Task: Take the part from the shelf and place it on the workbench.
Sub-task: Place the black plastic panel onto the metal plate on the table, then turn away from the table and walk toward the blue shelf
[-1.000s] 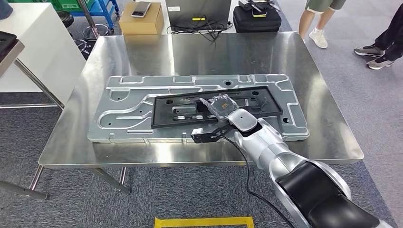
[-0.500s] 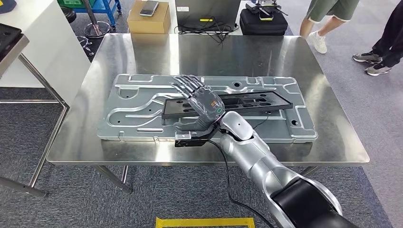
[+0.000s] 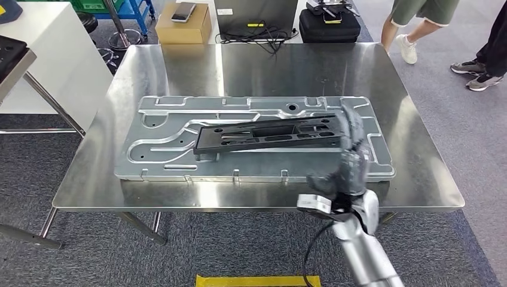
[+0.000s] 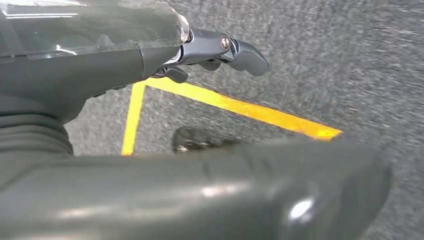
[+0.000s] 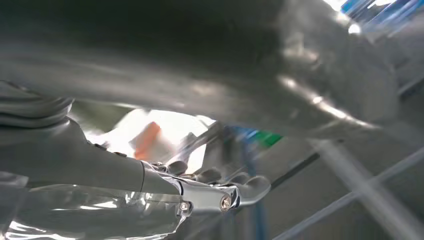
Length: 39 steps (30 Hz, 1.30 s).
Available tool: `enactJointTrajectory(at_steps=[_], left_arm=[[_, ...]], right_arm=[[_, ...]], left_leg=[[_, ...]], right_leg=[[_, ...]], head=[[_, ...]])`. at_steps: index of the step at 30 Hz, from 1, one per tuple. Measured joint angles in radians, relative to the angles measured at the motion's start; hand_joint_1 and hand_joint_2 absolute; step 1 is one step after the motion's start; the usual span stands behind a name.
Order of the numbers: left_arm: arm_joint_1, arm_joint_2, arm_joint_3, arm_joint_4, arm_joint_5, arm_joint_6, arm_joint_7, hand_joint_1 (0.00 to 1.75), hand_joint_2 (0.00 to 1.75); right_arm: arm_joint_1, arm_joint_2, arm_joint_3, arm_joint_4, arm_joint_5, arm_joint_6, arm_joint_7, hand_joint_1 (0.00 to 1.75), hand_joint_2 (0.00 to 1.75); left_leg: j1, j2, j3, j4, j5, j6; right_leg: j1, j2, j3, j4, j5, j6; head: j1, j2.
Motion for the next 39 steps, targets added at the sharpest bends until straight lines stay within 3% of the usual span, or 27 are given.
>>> enactJointTrajectory(at_steps=[3, 6, 8, 10, 12, 13, 14, 15, 16, 18, 20, 22, 23, 24, 25, 27, 28, 29, 30, 32, 34, 35, 37, 38, 39], left_arm=[[0.004, -0.001, 0.000, 0.000, 0.005, -0.001, -0.009, 0.00, 0.00], [0.007, -0.002, 0.000, 0.000, 0.006, 0.000, -0.016, 0.00, 0.00], [0.006, -0.004, 0.000, 0.000, 0.007, 0.000, -0.017, 0.00, 0.00], [0.003, -0.007, 0.000, 0.000, 0.011, 0.000, -0.018, 0.00, 0.00], [0.001, -0.008, 0.000, 0.000, 0.016, 0.000, -0.018, 0.00, 0.00], [0.001, -0.009, 0.000, 0.000, 0.019, 0.000, -0.018, 0.00, 0.00], [0.001, -0.010, 0.000, 0.000, 0.021, 0.000, -0.018, 0.00, 0.00], [0.001, -0.012, 0.000, 0.000, 0.023, -0.001, -0.018, 0.00, 0.00], [0.001, -0.013, 0.000, 0.000, 0.025, -0.001, -0.019, 0.00, 0.00], [0.000, -0.017, 0.000, 0.000, 0.026, -0.003, -0.021, 0.00, 0.00], [-0.001, -0.019, 0.000, 0.000, 0.028, -0.006, -0.025, 0.00, 0.00], [-0.001, -0.020, 0.000, 0.000, 0.033, -0.011, -0.026, 0.00, 0.00], [0.000, -0.021, 0.000, 0.001, 0.036, -0.012, -0.027, 0.00, 0.00], [0.001, -0.021, 0.000, 0.001, 0.038, -0.015, -0.027, 0.00, 0.00], [0.002, -0.022, 0.000, 0.001, 0.040, -0.018, -0.027, 0.00, 0.00], [0.003, -0.024, -0.002, 0.001, 0.041, -0.025, -0.027, 0.00, 0.00], [0.003, -0.025, -0.003, 0.001, 0.041, -0.029, -0.027, 0.00, 0.00], [0.004, -0.025, -0.005, 0.001, 0.041, -0.033, -0.028, 0.00, 0.00], [0.005, -0.025, -0.006, 0.001, 0.042, -0.036, -0.029, 0.00, 0.00], [0.007, -0.025, -0.009, 0.001, 0.046, -0.039, -0.032, 0.00, 0.00], [0.008, -0.024, -0.010, 0.001, 0.055, -0.039, -0.033, 0.00, 0.00], [0.008, -0.024, -0.010, 0.001, 0.062, -0.037, -0.033, 0.00, 0.00], [0.008, -0.025, -0.010, 0.002, 0.078, -0.031, -0.030, 0.00, 0.00], [0.008, -0.027, -0.010, 0.002, 0.084, -0.026, -0.028, 0.00, 0.00], [0.008, -0.029, -0.009, 0.002, 0.090, -0.022, -0.025, 0.00, 0.00]], right_arm=[[0.147, -0.006, -0.185, -0.093, -0.040, 0.000, -0.022, 0.00, 0.00], [0.272, -0.008, -0.350, -0.149, -0.042, 0.004, -0.021, 0.00, 0.00], [0.331, -0.007, -0.431, -0.163, -0.010, 0.014, -0.018, 0.00, 0.00], [0.364, -0.005, -0.506, -0.156, 0.026, 0.034, -0.015, 0.00, 0.00], [0.377, -0.001, -0.582, -0.127, 0.055, 0.063, -0.014, 0.00, 0.00], [0.380, 0.001, -0.615, -0.101, 0.065, 0.076, -0.016, 0.00, 0.00], [0.382, 0.003, -0.646, -0.074, 0.075, 0.089, -0.018, 0.00, 0.00], [0.381, 0.004, -0.677, -0.042, 0.088, 0.104, -0.020, 0.00, 0.00], [0.377, 0.005, -0.708, -0.006, 0.104, 0.119, -0.022, 0.00, 0.00], [0.358, 0.006, -0.767, 0.083, 0.141, 0.143, -0.025, 0.00, 0.00], [0.333, 0.006, -0.831, 0.203, 0.177, 0.154, -0.028, 0.00, 0.00], [0.304, 0.004, -0.894, 0.359, 0.211, 0.151, -0.030, 0.00, 0.00], [0.289, 0.002, -0.922, 0.443, 0.223, 0.145, -0.030, 0.00, 0.00], [0.275, -0.001, -0.946, 0.526, 0.233, 0.140, -0.029, 0.00, 0.00], [0.264, -0.004, -0.967, 0.604, 0.240, 0.140, -0.026, 0.00, 0.00], [0.248, -0.008, -1.004, 0.755, 0.261, 0.155, 0.009, 0.00, 0.00], [0.242, -0.009, -1.019, 0.827, 0.279, 0.166, 0.047, 0.00, 0.00], [0.238, -0.008, -1.029, 0.893, 0.300, 0.176, 0.095, 0.00, 0.00], [0.235, -0.006, -1.035, 0.953, 0.321, 0.187, 0.151, 0.00, 0.00], [0.232, 0.005, -1.038, 1.046, 0.357, 0.210, 0.247, 0.00, 0.00], [0.229, 0.022, -1.038, 1.112, 0.387, 0.246, 0.335, 0.00, 0.00], [0.226, 0.030, -1.038, 1.139, 0.399, 0.270, 0.378, 0.00, 0.00], [0.219, 0.045, -1.038, 1.183, 0.420, 0.328, 0.466, 0.00, 0.00], [0.216, 0.052, -1.038, 1.202, 0.429, 0.362, 0.508, 0.00, 0.00], [0.211, 0.058, -1.038, 1.216, 0.437, 0.396, 0.552, 0.00, 0.00]], left_leg=[[-0.002, -0.003, 0.099, -0.191, 0.075, 0.013], [-0.008, -0.004, 0.113, -0.225, 0.083, 0.031], [-0.007, -0.001, 0.111, -0.234, 0.094, 0.047], [-0.007, 0.003, 0.102, -0.242, 0.108, 0.061], [-0.010, 0.005, 0.085, -0.242, 0.120, 0.066], [-0.011, 0.006, 0.075, -0.241, 0.127, 0.067], [-0.011, 0.006, 0.065, -0.241, 0.134, 0.066], [-0.011, 0.006, 0.055, -0.239, 0.141, 0.064], [-0.010, 0.006, 0.045, -0.236, 0.148, 0.061], [-0.011, 0.006, 0.032, -0.231, 0.161, 0.051], [-0.012, 0.005, 0.029, -0.231, 0.175, 0.039], [-0.010, 0.004, 0.030, -0.235, 0.188, 0.026], [-0.008, 0.004, 0.025, -0.229, 0.179, 0.021], [-0.007, 0.003, 0.016, -0.208, 0.149, 0.018], [-0.006, 0.003, 0.003, -0.166, 0.102, 0.015], [-0.006, 0.003, -0.025, -0.039, -0.001, 0.011], [-0.006, 0.003, -0.030, 0.017, -0.026, 0.009], [-0.006, 0.003, -0.023, 0.048, -0.027, 0.009], [-0.007, 0.003, 0.002, 0.044, -0.008, 0.011], [-0.011, 0.002, 0.101, -0.066, 0.031, 0.024], [-0.019, 0.003, 0.209, -0.215, 0.027, 0.037], [-0.023, 0.003, 0.237, -0.260, 0.020, 0.040], [-0.026, 0.005, 0.241, -0.288, 0.028, 0.045], [-0.025, 0.008, 0.236, -0.295, 0.039, 0.050], [-0.023, 0.012, 0.229, -0.301, 0.051, 0.057]], right_leg=[[0.003, 0.002, 0.001, 0.008, -0.006, 0.013], [0.003, 0.000, 0.000, 0.008, -0.003, 0.030], [-0.001, 0.004, -0.004, 0.019, -0.020, 0.042], [-0.005, 0.008, -0.030, 0.094, -0.091, 0.049], [-0.007, 0.009, -0.069, 0.216, -0.172, 0.053], [-0.007, 0.009, -0.077, 0.260, -0.190, 0.055], [-0.008, 0.009, -0.067, 0.267, -0.186, 0.055], [-0.008, 0.009, -0.038, 0.240, -0.165, 0.056], [-0.008, 0.009, 0.007, 0.181, -0.136, 0.055], [-0.006, 0.009, 0.101, 0.043, -0.108, 0.050], [0.000, 0.011, 0.135, -0.020, -0.108, 0.039], [0.001, 0.011, 0.127, -0.024, -0.092, 0.025], [0.000, 0.010, 0.119, -0.025, -0.082, 0.018], [-0.001, 0.009, 0.110, -0.027, -0.070, 0.010], [-0.002, 0.007, 0.099, -0.028, -0.059, 0.005], [0.001, 0.006, 0.073, -0.026, -0.038, -0.001], [0.003, 0.005, 0.058, -0.024, -0.028, -0.001], [0.005, 0.004, 0.042, -0.021, -0.018, -0.002], [0.007, 0.004, 0.027, -0.019, -0.009, -0.002], [0.010, 0.003, 0.002, -0.014, 0.008, -0.001], [0.013, 0.004, -0.012, -0.012, 0.024, 0.006], [0.011, 0.003, -0.015, -0.012, 0.031, 0.010], [0.009, 0.003, -0.018, -0.015, 0.047, 0.022], [0.007, 0.005, -0.022, -0.011, 0.042, 0.027], [0.006, 0.007, -0.029, 0.006, 0.020, 0.032]], head=[[0.000, 0.000], [0.000, 0.000], [0.000, 0.000], [0.000, 0.000], [0.000, 0.000], [0.000, 0.000], [0.000, 0.000], [0.000, 0.000], [0.000, 0.000], [0.000, 0.000], [0.000, 0.000], [0.000, 0.000], [0.000, 0.000], [0.000, 0.000], [0.000, 0.000], [0.000, 0.000], [0.000, 0.000], [0.000, 0.000], [0.000, 0.000], [0.000, 0.000], [0.000, 0.000], [0.000, 0.000], [0.000, 0.000], [0.000, 0.000], [0.000, 0.000]])
